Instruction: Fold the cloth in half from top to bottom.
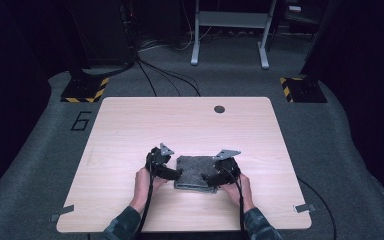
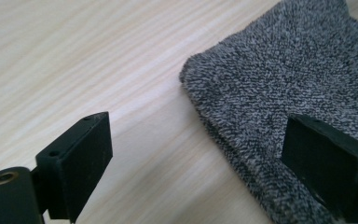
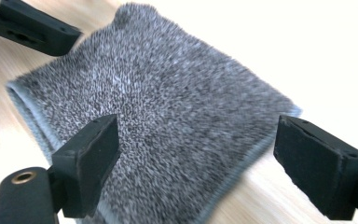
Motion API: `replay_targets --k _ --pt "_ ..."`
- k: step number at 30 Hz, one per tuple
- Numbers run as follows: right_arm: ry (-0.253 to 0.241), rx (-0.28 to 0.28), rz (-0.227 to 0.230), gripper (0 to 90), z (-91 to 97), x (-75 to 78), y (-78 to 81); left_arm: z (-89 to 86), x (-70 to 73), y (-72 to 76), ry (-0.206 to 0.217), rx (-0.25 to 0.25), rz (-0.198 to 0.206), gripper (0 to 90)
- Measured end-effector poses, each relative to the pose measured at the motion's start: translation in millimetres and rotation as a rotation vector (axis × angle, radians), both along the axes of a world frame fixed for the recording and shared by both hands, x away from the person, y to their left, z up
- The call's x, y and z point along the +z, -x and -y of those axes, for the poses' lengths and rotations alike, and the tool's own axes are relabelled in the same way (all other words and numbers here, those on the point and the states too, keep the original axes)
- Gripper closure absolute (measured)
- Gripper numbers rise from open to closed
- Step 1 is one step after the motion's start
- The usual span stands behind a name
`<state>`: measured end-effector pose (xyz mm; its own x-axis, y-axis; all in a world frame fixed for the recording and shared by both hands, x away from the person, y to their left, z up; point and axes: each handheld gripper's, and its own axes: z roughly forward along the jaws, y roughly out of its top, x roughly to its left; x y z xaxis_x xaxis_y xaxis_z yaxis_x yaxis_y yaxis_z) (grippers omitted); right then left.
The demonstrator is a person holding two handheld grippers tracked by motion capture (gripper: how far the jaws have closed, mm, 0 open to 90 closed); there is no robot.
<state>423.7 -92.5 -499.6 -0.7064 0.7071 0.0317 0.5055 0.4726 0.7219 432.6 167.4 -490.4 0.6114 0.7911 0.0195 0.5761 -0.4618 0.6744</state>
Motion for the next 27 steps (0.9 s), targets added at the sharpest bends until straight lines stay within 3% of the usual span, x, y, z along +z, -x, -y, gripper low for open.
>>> replay_targets --k 4,7,14,17,18,20,22,23,25,26,27 --pt "-0.024 -0.028 0.008 13.2 11.3 9.2 2.9 -11.3 7.1 5.3 0.024 0.014 0.018 7.0" --pt "-0.049 -0.073 0.017 12.3 32.8 19.1 9.6 -29.6 15.5 15.3 0.038 0.036 0.032 6.3" --pt "-0.049 -0.158 0.040 11.5 69.4 23.1 19.1 -62.5 21.2 29.2 0.050 0.085 0.046 5.5" --pt "-0.037 -0.225 0.028 10.4 97.3 15.8 22.3 -88.7 16.2 35.4 0.051 0.140 0.035 4.9" --pt "-0.037 -0.225 0.028 10.4 97.3 15.8 22.3 -88.7 16.2 35.4 0.051 0.140 0.035 4.8" --pt "-0.021 -0.279 0.018 9.7 118.5 7.9 25.5 -102.2 9.9 39.2 0.075 0.171 0.034 4.6" --pt "-0.017 -0.306 0.014 9.0 128.9 3.8 26.8 -113.1 3.7 42.6 0.067 0.196 0.042 4.3" --pt "-0.014 -0.320 0.007 8.7 134.9 1.3 27.3 -126.7 -5.0 45.9 0.071 0.229 0.036 4.5" --pt "-0.012 -0.356 0.004 8.0 146.0 -4.1 28.5 -133.7 -9.1 47.5 0.071 0.245 0.025 3.7" --pt "-0.014 -0.373 -0.001 7.4 151.2 -6.7 29.0 -145.3 -16.6 51.7 0.054 0.274 0.021 3.7" --pt "-0.014 -0.373 -0.001 7.4 151.2 -6.7 29.0 -145.3 -16.6 51.7 0.054 0.274 0.021 3.6"
